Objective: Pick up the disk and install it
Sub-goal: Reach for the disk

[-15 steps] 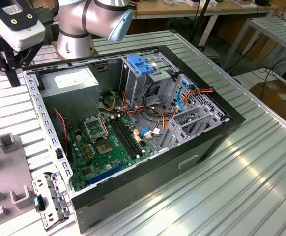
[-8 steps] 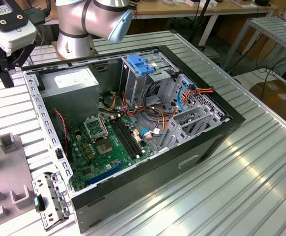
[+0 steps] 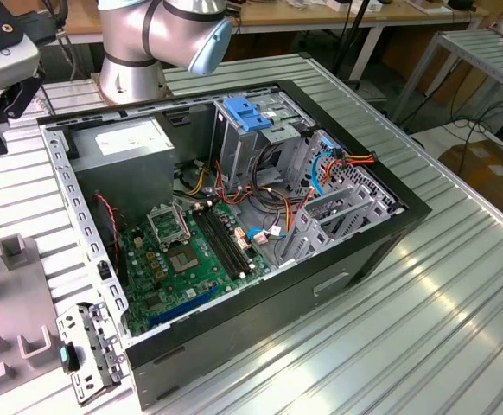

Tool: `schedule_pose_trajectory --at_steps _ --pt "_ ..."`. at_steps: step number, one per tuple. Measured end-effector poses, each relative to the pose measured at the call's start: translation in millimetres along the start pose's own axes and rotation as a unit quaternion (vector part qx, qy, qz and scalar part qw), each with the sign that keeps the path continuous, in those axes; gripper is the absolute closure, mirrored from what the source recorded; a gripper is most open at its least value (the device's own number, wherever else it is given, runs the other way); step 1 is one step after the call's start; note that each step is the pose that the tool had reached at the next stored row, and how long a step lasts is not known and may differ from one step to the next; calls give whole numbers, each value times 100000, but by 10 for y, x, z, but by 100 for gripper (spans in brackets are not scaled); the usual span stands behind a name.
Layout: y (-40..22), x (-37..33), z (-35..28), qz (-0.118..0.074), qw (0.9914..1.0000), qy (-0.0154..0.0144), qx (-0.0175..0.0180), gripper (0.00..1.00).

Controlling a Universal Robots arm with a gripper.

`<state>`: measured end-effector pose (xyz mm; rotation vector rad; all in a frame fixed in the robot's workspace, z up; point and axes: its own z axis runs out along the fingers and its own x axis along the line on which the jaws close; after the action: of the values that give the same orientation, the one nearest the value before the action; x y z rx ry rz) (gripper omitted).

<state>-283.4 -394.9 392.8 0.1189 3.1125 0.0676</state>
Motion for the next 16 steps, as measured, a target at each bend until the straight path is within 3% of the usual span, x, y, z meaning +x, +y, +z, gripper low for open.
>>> schedule_pose_trajectory --at_steps 6,8,9,10,14,16 --pt "13 18 2 10 100000 143 14 89" --pt "32 54 3 28 99998 617 44 89" --pt "42 87 3 37 99996 901 73 89" --pt "50 111 4 38 99995 1003 83 89" --pt "71 265 11 51 99992 1227 91 89" --pt "76 293 12 53 99991 1336 100 89"
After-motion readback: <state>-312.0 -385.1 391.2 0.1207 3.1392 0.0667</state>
